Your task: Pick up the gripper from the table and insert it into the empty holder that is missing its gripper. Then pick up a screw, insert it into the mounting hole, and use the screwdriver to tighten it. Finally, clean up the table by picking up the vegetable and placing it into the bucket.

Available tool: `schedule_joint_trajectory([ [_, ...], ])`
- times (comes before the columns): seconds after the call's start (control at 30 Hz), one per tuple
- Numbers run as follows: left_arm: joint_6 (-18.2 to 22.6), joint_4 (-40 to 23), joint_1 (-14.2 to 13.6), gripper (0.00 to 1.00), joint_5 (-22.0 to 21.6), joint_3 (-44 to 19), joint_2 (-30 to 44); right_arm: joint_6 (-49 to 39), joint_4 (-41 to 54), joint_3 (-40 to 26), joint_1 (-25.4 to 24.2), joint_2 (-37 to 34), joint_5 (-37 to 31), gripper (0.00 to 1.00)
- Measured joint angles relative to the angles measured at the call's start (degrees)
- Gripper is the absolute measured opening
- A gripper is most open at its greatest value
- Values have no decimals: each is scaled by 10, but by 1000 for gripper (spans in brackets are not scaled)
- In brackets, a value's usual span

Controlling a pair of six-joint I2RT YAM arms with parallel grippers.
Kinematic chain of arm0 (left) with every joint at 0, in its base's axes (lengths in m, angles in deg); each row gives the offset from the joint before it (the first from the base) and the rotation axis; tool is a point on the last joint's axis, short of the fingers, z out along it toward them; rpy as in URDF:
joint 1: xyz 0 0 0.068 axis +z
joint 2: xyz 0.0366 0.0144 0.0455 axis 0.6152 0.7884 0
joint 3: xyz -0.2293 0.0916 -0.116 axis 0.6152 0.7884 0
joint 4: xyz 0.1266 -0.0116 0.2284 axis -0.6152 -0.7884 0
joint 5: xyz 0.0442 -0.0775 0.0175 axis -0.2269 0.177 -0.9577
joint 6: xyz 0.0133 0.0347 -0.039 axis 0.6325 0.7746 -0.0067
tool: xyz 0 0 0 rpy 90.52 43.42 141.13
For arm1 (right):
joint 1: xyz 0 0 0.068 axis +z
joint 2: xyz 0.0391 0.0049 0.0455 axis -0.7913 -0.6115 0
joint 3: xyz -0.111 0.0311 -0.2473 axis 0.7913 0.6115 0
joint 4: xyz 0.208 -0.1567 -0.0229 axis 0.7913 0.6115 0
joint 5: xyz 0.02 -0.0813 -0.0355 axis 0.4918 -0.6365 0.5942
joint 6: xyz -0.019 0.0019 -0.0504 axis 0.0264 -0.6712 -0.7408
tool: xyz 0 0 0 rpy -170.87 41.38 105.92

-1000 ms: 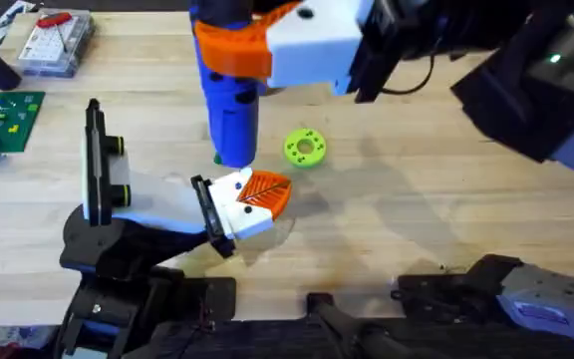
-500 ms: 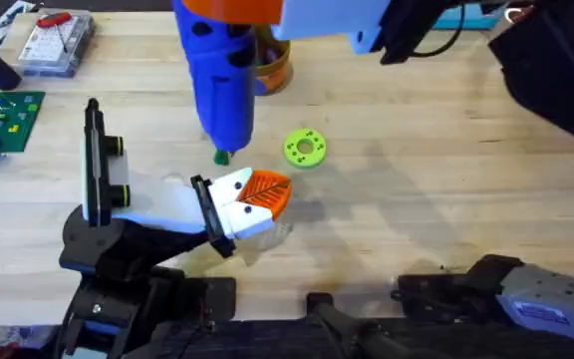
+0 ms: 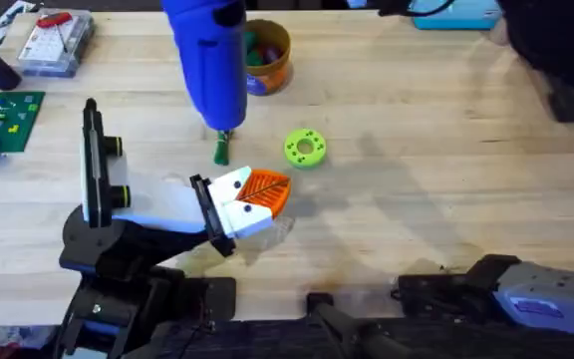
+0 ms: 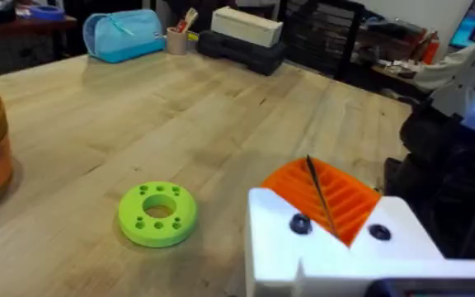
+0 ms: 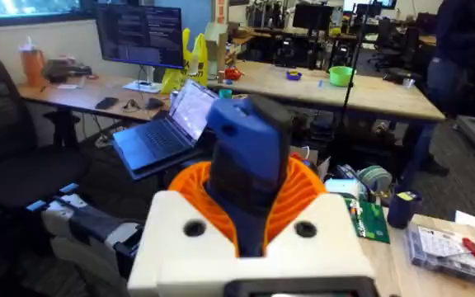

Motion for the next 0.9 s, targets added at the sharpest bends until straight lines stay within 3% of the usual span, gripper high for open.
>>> schedule_joint_trajectory([
  [0.43,62,-6,0,10,-7,0,0,35,-64,-1,0,-1,39,111],
  [0.9,75,-21,0,10,-3,0,0,45,-53,-1,20,-1,54,109],
])
